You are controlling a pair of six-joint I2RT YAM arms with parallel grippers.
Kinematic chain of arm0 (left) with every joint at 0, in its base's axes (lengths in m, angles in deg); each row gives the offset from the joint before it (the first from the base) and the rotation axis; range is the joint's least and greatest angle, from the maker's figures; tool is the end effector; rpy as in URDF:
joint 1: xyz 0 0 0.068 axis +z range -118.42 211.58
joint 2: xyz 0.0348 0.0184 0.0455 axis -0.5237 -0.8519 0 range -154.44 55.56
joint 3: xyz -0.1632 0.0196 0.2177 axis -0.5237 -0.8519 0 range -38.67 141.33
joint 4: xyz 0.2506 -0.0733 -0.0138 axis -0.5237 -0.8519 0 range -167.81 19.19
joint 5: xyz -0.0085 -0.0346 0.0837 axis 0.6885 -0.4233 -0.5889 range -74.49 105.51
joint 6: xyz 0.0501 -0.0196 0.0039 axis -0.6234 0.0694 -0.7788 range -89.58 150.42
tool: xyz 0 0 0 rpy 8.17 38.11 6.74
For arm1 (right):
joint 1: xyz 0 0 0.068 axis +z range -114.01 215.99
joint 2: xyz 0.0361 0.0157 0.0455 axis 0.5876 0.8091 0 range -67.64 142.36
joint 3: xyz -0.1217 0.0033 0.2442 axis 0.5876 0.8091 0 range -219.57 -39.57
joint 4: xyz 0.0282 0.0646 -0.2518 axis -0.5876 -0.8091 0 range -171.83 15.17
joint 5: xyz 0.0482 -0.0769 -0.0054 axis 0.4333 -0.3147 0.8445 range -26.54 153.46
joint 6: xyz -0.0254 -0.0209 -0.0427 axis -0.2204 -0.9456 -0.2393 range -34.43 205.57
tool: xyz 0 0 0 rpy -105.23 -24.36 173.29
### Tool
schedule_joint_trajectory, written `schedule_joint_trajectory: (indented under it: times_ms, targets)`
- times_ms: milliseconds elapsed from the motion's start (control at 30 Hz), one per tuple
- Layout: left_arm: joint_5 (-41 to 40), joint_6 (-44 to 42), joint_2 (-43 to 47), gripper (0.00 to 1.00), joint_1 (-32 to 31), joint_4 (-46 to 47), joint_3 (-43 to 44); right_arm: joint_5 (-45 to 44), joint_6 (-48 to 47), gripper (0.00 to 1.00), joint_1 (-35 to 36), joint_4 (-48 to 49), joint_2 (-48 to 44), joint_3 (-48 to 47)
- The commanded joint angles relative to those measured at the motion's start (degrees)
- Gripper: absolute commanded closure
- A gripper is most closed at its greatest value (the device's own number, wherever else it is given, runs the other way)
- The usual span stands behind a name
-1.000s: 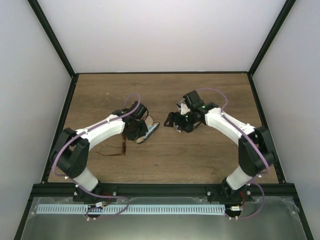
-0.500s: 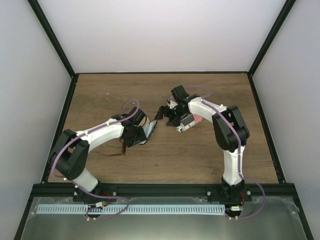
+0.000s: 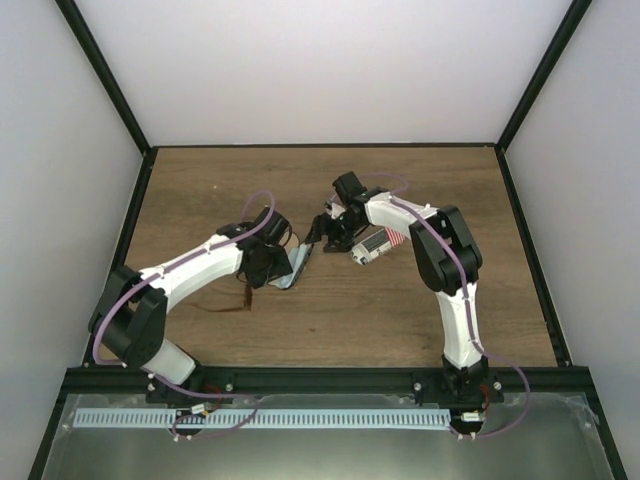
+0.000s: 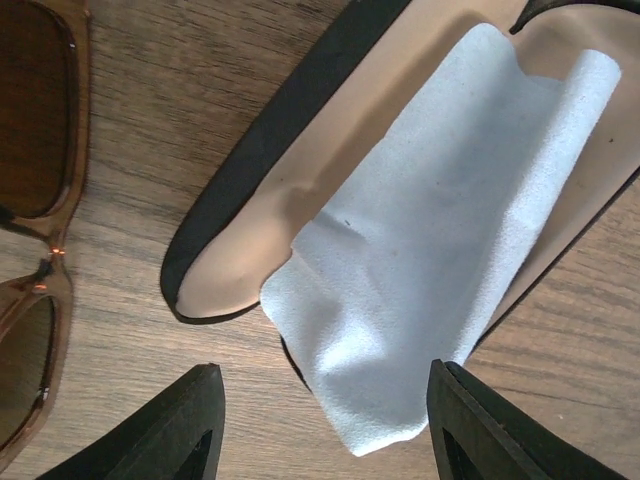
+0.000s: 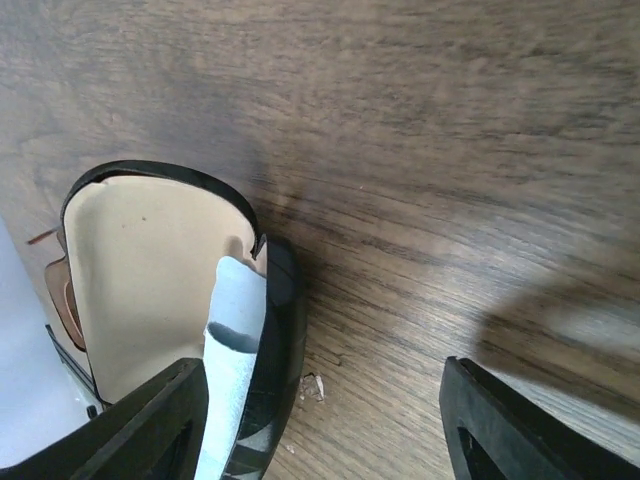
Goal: Organize the sunglasses
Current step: Adjust the glasses cleaning cloth in the sunglasses case.
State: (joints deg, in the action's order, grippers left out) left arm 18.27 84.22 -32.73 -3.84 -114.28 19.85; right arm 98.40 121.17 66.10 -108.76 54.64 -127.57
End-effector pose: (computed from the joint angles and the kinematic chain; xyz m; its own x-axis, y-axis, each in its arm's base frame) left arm 0.2322 -0.1673 0.2028 -0.9371 -0.3226 -0.1331 -0.2811 0.9238 -0.2600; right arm 0.3666 0.2362 0.1525 -0.9996 -0.0281 0.0077 -0.0164 0.7611 0.6485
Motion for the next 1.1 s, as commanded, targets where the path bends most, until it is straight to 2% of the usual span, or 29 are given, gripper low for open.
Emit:
schedule_joint_trajectory:
  times_ms: [0,233,300,433,567,700,833,1000,1067]
  targets:
    - [-3.0,0.0,1.0,0.41,-0.1,-2.4,-0.1,0.1,-0.9,0.39,0.6,-0.7,0.7,-1.9]
    - [-8.5,-0.4,1.4,0.40,0.5,-4.7,-1.2,0.5,-1.4,0.74,0.6,-0.6,0.1,0.6]
    - [-9.8,-0.7,1.5,0.40,0.7,-5.2,-0.7,0.6,-1.6,0.80,0.6,-0.3,-0.6,2.1]
    - [-11.8,-1.1,1.8,0.39,1.0,-5.9,0.7,-0.2,-2.2,0.83,0.6,0.0,-3.3,6.2]
    - [-13.7,-1.5,1.9,0.34,1.0,-5.6,1.4,-0.4,-3.1,0.88,0.7,1.1,-5.9,11.1]
    - [-14.5,-3.7,3.4,0.20,1.0,-2.3,1.1,-1.3,-4.2,0.91,0.7,2.2,-6.6,14.8]
    - [-17.1,-5.0,3.8,0.12,1.0,-2.7,3.2,-1.3,-4.7,0.94,0.7,2.7,-6.3,15.3]
    - [-18.5,-4.6,5.8,0.07,1.2,-0.9,5.4,-1.8,-5.2,0.95,0.7,2.8,-6.0,15.0]
    - [-18.7,-5.1,3.9,0.07,1.3,-0.8,6.9,-1.6,-5.4,0.96,0.7,3.0,-5.9,15.2]
